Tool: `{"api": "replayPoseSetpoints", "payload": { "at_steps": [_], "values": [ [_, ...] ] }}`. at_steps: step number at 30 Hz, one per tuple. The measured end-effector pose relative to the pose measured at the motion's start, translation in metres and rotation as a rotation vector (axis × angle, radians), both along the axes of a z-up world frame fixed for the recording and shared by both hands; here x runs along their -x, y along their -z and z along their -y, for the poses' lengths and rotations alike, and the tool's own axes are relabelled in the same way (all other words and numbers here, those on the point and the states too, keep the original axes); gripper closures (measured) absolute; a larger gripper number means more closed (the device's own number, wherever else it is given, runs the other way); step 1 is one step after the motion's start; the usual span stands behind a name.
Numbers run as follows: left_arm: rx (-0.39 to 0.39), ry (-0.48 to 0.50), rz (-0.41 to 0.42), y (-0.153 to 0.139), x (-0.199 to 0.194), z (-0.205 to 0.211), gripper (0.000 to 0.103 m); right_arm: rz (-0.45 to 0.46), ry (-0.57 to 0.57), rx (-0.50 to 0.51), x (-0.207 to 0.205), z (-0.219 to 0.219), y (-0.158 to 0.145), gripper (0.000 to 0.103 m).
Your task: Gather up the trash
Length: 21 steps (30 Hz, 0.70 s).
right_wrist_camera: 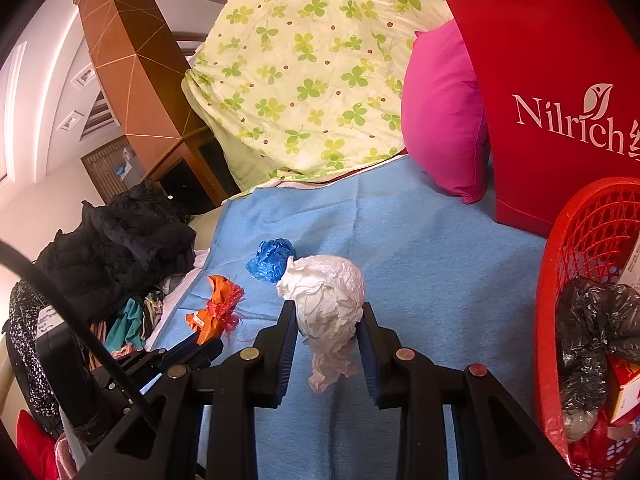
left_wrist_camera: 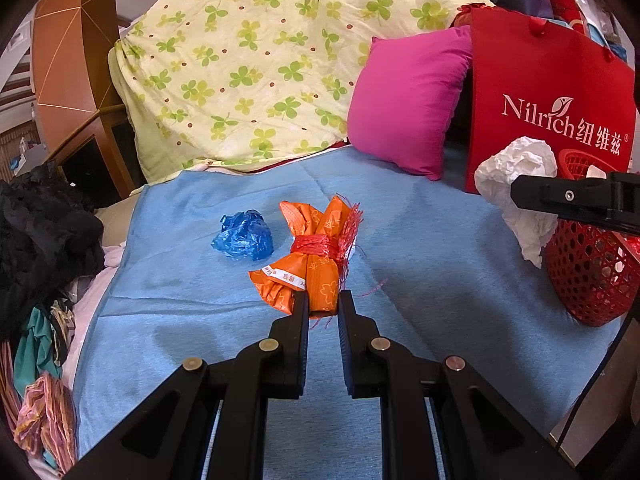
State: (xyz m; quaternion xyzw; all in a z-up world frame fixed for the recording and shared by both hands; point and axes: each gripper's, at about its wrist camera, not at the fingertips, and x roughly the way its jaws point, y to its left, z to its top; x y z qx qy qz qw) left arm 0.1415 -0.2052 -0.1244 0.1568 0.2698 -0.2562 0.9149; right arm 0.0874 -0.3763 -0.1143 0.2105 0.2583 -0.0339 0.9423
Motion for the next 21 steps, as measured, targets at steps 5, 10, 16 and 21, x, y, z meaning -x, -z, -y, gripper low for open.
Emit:
{"api": "replayPoseSetpoints", "payload": {
  "at_steps": [5,10,16,21],
  "values": [
    [-0.003,0.006,-0.001,0.0004,0.0011,0.0027,0.088,0.001,0.004,0.000,0.0012,0.0014,0.0000,0.071],
    [-0.006,0.011,-0.004,0.0013,0.0005,0.0042,0.088,-0.001,0.008,0.003,0.0026,0.0031,-0.0001,0.071],
    [-0.009,0.020,-0.008,0.0028,-0.0002,0.0067,0.088,-0.002,0.015,0.005,0.0060,0.0040,-0.0007,0.071],
    [-0.011,0.026,-0.008,0.0037,0.0020,0.0096,0.088,-0.001,0.018,0.006,0.0084,0.0056,-0.0010,0.071]
  ]
}}
